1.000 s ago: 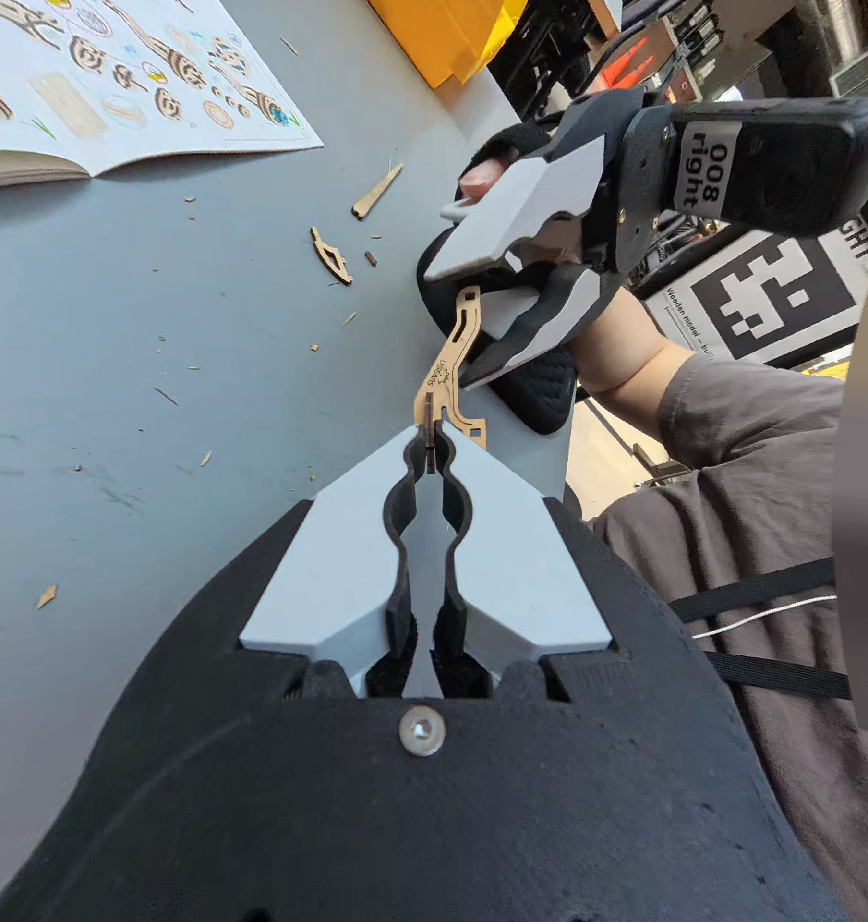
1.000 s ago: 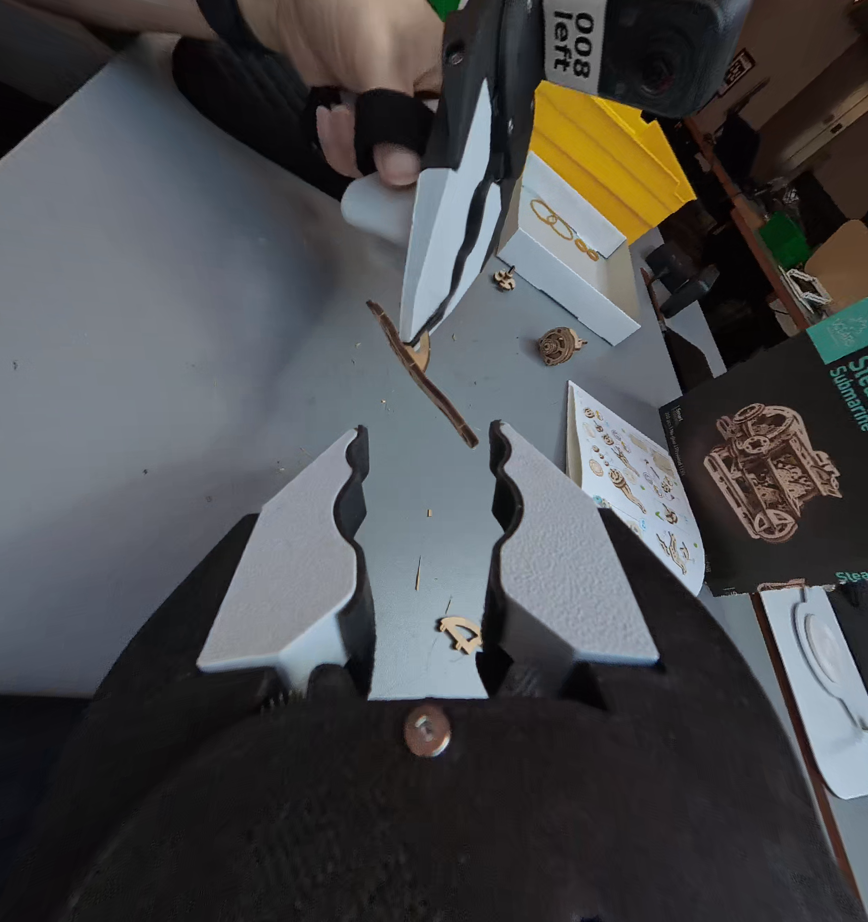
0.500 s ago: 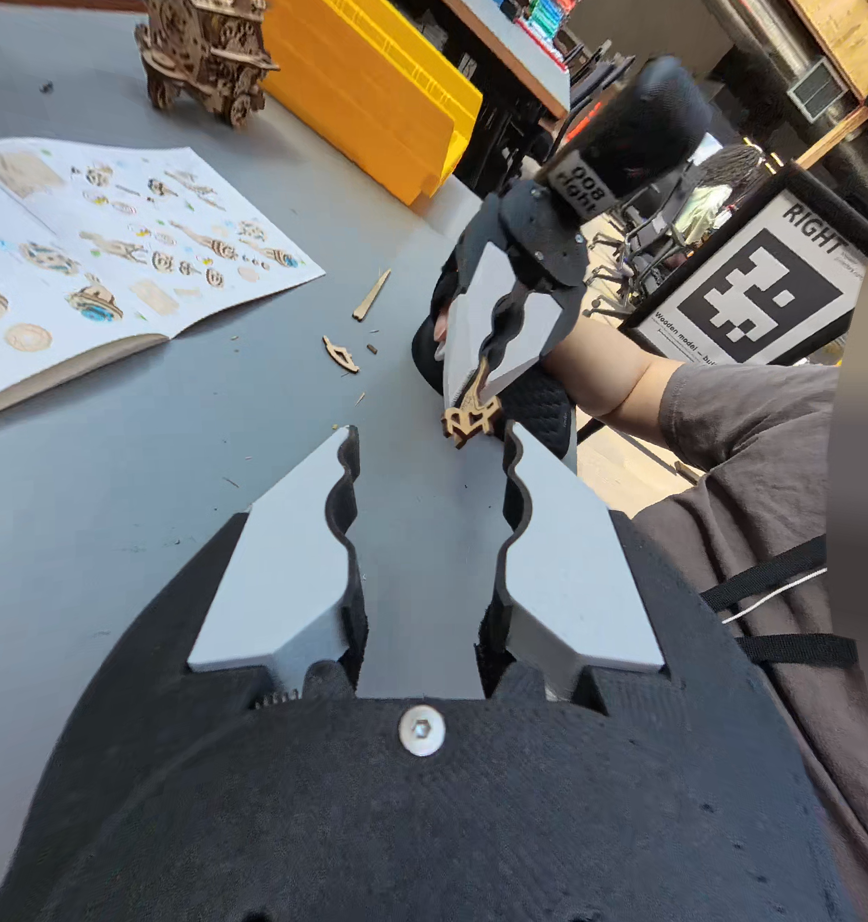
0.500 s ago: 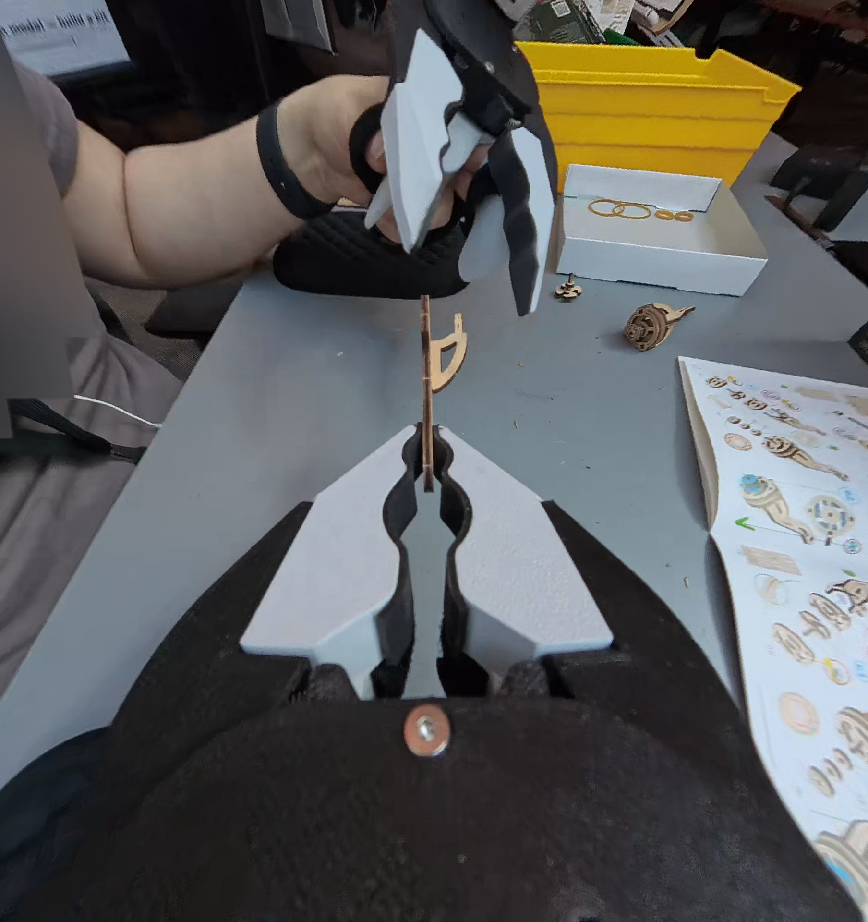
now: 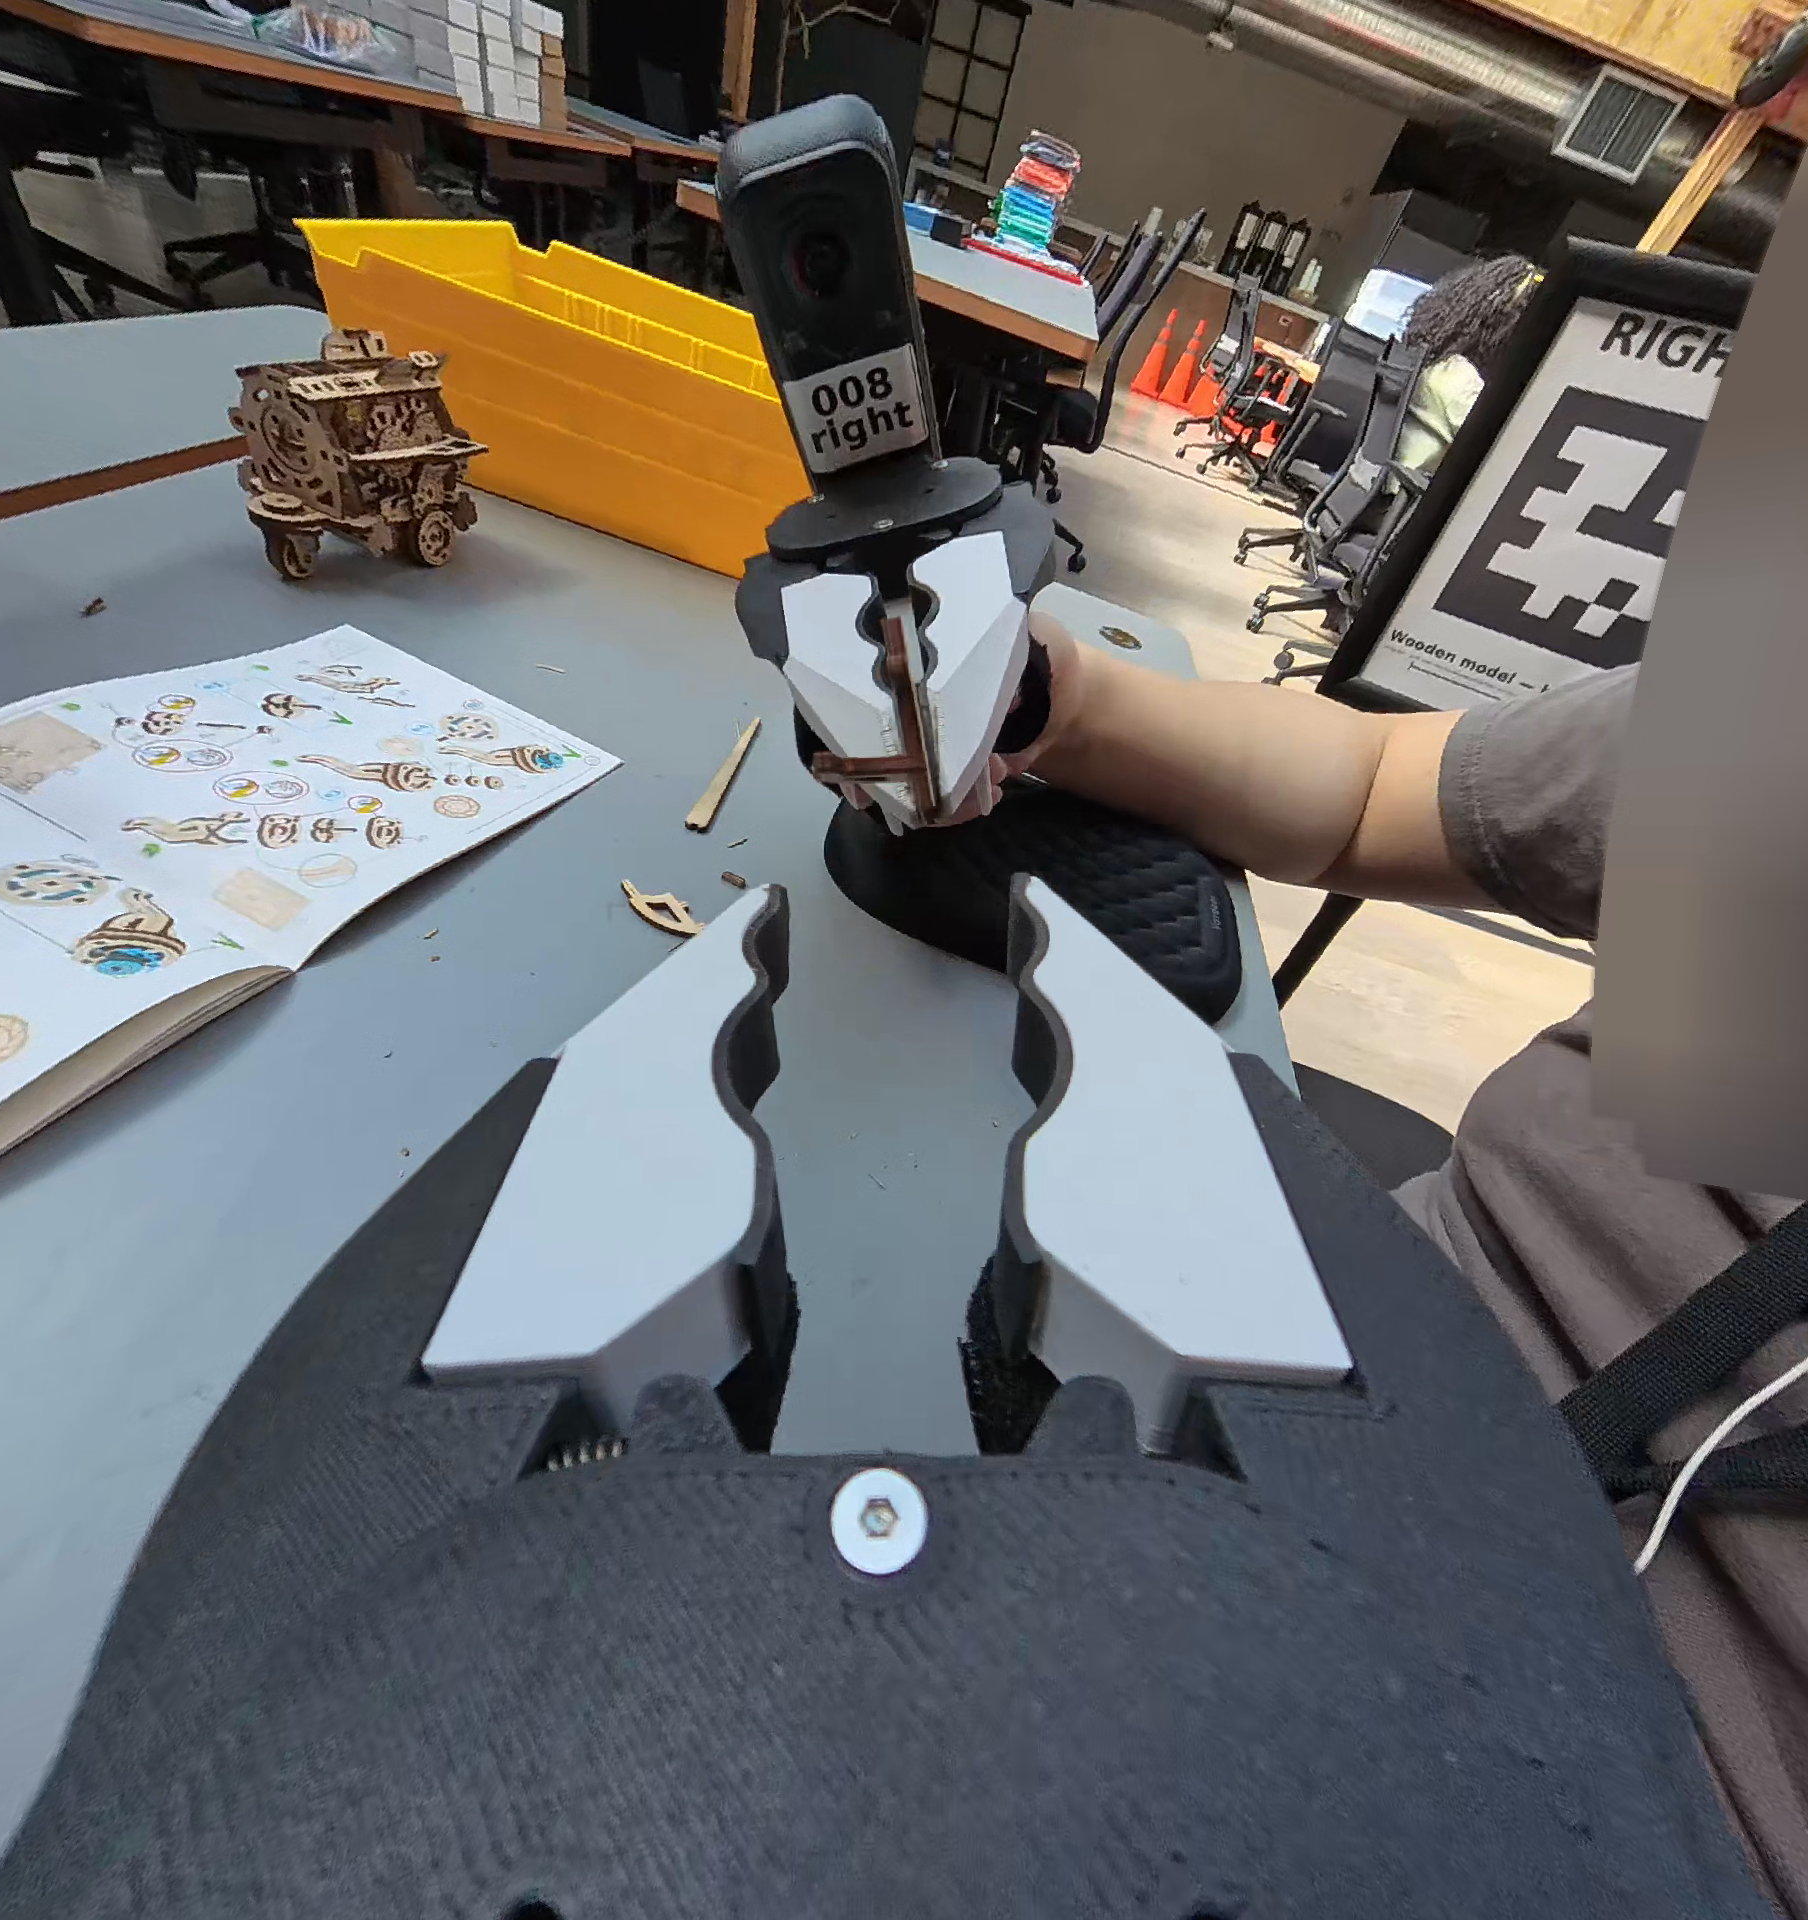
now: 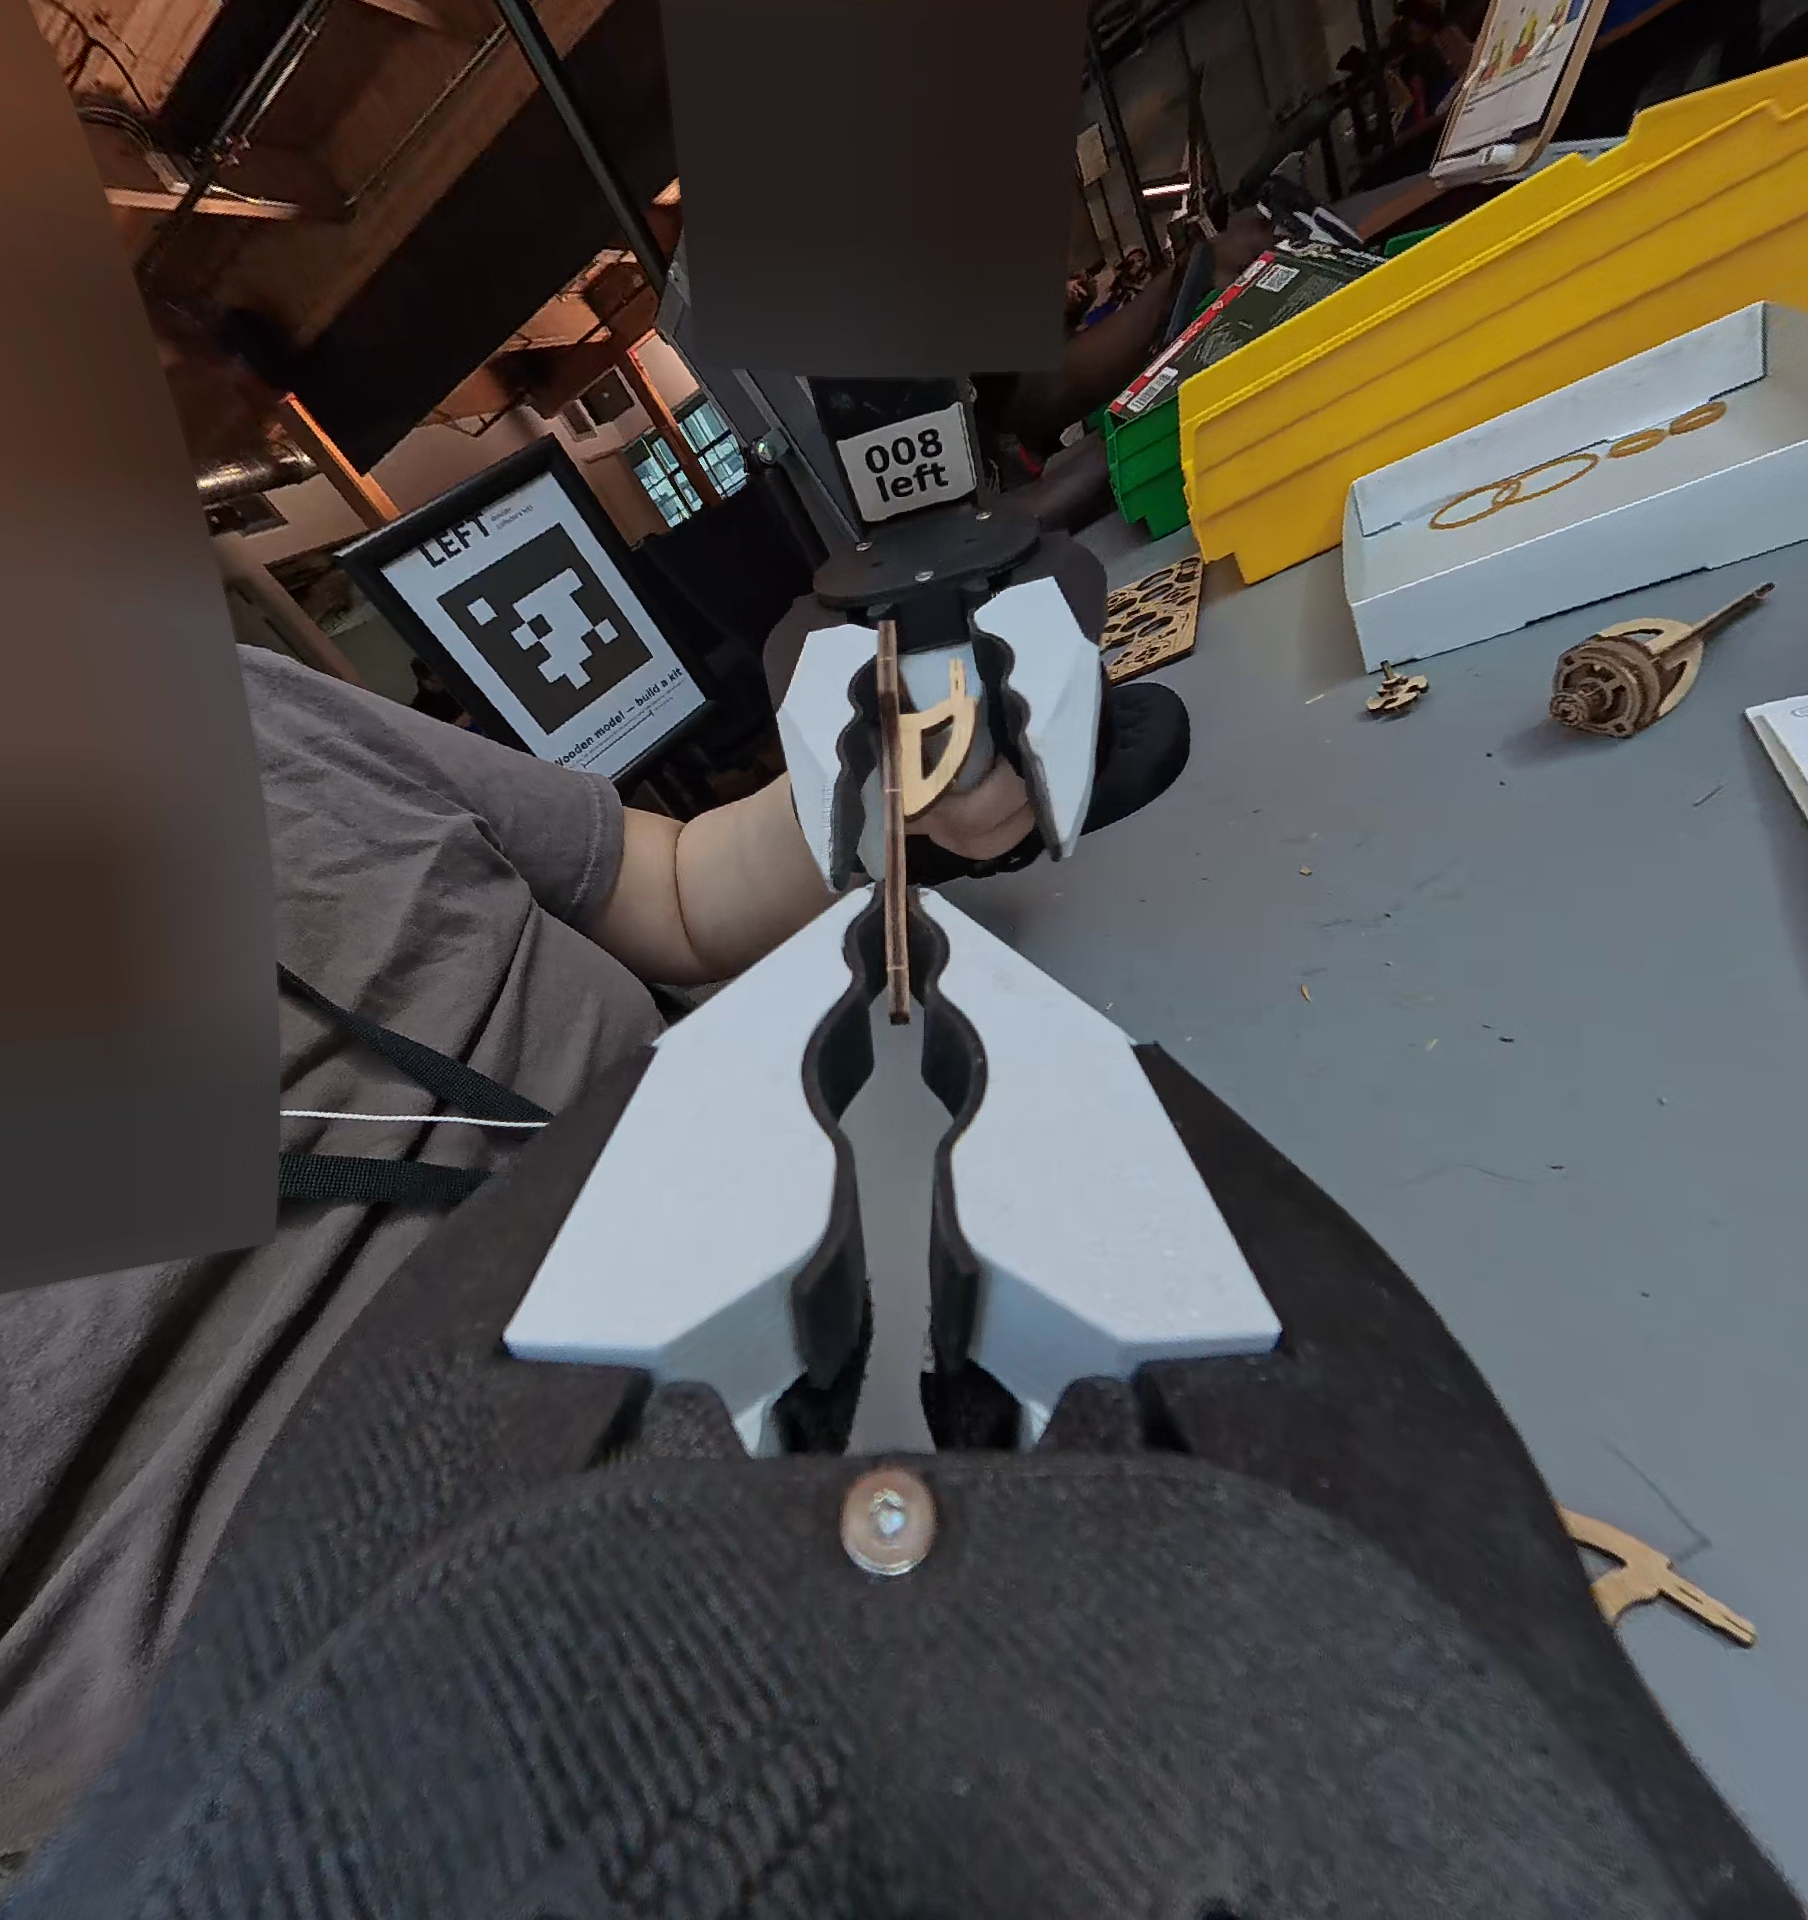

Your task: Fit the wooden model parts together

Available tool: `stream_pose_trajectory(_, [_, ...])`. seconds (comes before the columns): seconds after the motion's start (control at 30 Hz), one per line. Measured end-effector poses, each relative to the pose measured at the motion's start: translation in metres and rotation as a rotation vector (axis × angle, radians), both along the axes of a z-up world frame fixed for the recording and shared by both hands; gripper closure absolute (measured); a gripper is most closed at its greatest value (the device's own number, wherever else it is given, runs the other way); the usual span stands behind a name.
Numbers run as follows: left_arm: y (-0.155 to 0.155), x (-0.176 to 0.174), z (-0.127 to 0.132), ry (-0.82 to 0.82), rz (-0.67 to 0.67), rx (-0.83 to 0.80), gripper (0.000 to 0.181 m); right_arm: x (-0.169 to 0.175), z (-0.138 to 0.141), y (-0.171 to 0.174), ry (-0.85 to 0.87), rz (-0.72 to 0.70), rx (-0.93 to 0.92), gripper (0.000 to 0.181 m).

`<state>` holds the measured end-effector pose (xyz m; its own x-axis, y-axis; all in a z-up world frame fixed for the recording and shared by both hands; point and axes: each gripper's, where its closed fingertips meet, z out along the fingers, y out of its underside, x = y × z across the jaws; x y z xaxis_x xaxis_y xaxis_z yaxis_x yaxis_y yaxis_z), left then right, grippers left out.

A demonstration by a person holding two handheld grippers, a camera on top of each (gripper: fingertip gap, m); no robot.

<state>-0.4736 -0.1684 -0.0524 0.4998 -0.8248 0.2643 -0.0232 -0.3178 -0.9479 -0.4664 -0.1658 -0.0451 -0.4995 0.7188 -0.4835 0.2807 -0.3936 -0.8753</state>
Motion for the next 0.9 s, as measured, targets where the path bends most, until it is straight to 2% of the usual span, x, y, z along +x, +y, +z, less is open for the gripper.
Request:
stream_pose_trajectory(0.07, [0.007,0.000,-0.001,-0.012,0.030,-0.001,0.132,0.000,0.001,-0.001,-0.002,0.014,-0.035,0.181])
stream_pose_trajectory(0.13, [0.009,0.000,0.004,-0.036,0.042,0.029,0.132,0.000,0.001,-0.001,-0.004,0.018,-0.062,0.181])
stream_pose_trajectory(0.27, [0.011,-0.001,0.017,-0.086,0.058,0.087,0.139,0.000,0.004,-0.001,-0.010,0.044,-0.142,0.181])
stream_pose_trajectory(0.37, [0.010,-0.002,0.022,-0.116,0.047,0.105,0.162,-0.001,-0.001,-0.001,-0.030,0.052,-0.154,0.181])
stream_pose_trajectory(0.67, [0.011,-0.004,0.015,-0.100,0.078,0.109,0.163,-0.003,-0.008,0.000,-0.056,0.056,-0.167,0.180])
stream_pose_trajectory(0.73, [0.012,-0.005,0.013,-0.107,0.081,0.094,0.163,-0.003,-0.008,0.004,-0.066,0.043,-0.167,0.161])
stream_pose_trajectory(0.77, [0.013,-0.006,0.012,-0.113,0.087,0.084,0.163,-0.001,-0.007,0.009,-0.078,0.028,-0.138,0.153])
stream_pose_trajectory(0.83, [0.015,-0.014,0.013,-0.146,0.111,0.069,0.163,0.013,0.007,0.030,-0.035,-0.045,-0.021,0.154])
stream_pose_trajectory(0.9, [0.019,-0.026,0.012,-0.180,0.150,0.042,0.163,0.033,0.014,0.072,-0.015,-0.244,0.193,0.155])
